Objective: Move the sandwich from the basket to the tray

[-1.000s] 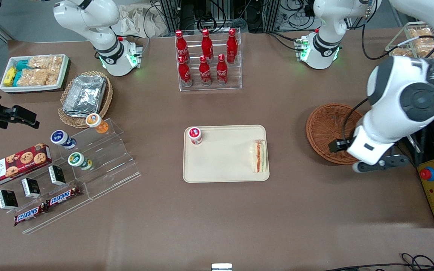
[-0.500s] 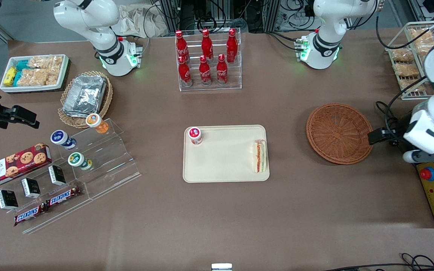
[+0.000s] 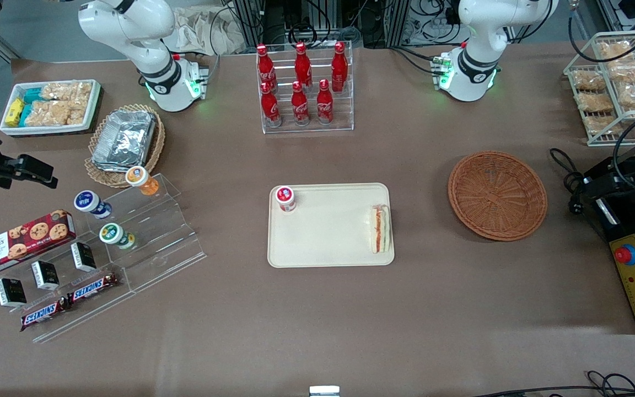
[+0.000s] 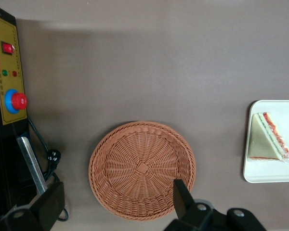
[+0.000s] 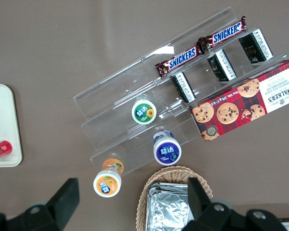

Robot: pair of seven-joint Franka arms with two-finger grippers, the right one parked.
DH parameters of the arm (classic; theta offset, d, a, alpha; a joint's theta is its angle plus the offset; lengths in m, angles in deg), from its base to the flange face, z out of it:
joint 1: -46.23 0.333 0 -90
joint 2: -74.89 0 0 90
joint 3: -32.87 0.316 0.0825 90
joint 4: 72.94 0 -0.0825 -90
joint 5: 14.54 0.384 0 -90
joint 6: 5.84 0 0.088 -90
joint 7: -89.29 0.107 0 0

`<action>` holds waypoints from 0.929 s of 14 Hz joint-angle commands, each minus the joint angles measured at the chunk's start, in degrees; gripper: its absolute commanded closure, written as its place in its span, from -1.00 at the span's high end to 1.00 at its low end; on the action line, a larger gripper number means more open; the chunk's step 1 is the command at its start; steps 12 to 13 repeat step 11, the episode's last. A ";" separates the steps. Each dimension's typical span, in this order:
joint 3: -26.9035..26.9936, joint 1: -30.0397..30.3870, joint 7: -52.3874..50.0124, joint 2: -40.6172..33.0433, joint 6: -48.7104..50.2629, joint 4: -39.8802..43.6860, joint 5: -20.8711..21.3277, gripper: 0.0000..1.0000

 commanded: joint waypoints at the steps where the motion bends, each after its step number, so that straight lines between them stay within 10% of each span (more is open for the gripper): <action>1: -0.07 -0.50 0.66 -0.06 1.44 2.13 0.06 1.00; 13: 0.11 -0.33 0.31 0.11 2.15 1.69 0.23 1.00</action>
